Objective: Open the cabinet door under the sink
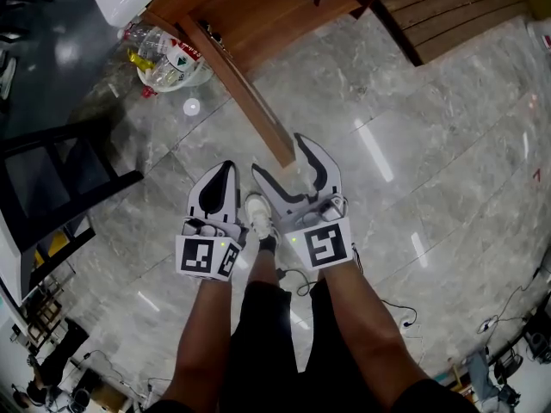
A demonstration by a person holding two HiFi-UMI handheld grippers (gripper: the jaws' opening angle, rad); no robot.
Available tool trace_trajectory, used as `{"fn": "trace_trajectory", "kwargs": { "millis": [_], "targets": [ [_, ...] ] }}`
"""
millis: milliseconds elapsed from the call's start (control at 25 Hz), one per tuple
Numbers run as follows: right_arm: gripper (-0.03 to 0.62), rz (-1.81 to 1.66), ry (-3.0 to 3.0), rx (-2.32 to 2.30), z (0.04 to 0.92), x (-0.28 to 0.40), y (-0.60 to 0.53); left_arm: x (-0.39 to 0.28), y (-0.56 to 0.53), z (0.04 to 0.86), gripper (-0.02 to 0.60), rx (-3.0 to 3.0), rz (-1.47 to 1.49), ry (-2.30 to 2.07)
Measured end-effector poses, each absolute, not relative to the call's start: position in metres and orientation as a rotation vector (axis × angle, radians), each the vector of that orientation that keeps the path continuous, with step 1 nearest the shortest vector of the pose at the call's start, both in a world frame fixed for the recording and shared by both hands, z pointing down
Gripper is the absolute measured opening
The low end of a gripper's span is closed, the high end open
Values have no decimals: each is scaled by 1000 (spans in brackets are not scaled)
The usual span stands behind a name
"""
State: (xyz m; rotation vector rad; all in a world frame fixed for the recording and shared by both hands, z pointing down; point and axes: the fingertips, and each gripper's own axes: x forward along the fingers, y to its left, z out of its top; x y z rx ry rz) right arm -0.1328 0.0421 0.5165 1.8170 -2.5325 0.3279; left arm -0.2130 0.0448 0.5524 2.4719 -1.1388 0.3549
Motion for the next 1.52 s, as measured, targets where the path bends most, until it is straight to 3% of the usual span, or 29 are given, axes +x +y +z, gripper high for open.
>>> {"fn": "trace_trajectory", "kwargs": {
  "millis": [400, 640, 1120, 1200, 1520],
  "targets": [
    [327, 310, -2507, 1860, 481, -109, 71, -199, 61, 518, 23, 2497, 337, -1130],
    [320, 149, -2424, 1601, 441, -88, 120, -183, 87, 463, 23, 2556, 322, -1091],
    [113, -82, -2363, 1785, 310, -26, 183, -150, 129, 326, 23, 2701, 292, -1042],
    [52, -70, -2371, 1804, 290, -18, 194, -143, 138, 306, 23, 2718, 295, -1028],
    [23, -36, -2376, 1954, 207, 7, 222, -129, 169, 232, 23, 2810, 274, -1010]
  ]
}}
